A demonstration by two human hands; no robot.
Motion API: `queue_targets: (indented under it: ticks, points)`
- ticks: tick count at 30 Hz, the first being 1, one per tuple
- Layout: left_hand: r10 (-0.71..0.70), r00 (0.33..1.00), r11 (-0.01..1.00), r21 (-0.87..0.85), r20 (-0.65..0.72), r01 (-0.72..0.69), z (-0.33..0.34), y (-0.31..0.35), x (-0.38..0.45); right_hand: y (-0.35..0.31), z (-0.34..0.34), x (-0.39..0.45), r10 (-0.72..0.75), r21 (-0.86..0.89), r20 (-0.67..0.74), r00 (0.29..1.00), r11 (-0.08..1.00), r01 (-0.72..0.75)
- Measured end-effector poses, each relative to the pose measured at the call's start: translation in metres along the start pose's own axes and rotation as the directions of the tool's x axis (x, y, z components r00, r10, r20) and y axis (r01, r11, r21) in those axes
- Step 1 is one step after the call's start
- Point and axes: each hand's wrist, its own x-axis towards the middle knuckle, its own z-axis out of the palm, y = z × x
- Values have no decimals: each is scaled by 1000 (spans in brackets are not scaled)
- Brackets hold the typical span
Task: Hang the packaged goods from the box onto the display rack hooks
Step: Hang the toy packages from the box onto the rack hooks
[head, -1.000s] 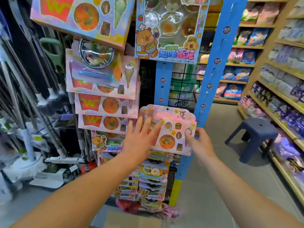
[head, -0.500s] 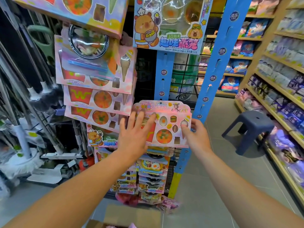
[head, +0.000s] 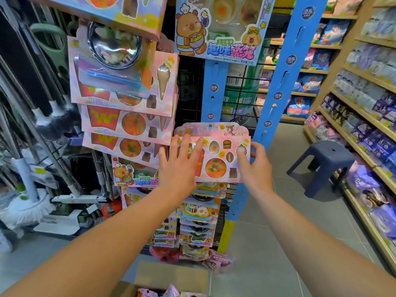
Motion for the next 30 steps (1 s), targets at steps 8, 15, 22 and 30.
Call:
queue_targets:
  ticks: [8,15,22,30]
  points:
    - [11,1000,999,45,25,-12,3,-4,-7,10,4,-4,-11,-58,16,1000,998,12]
    - [13,999,1000,-7,-43,-13,0,1,-12,7,0,-11,-85,28,-71,994,996,87]
    - [-21,998,1000,-23,-53,20,-12,10,-2,-5,-1,3,-88,14,-89,992,996,89]
    - [-28,999,1000,1,-22,28,-4,3,-11,-3,7,-3,-101,35,-83,991,994,104]
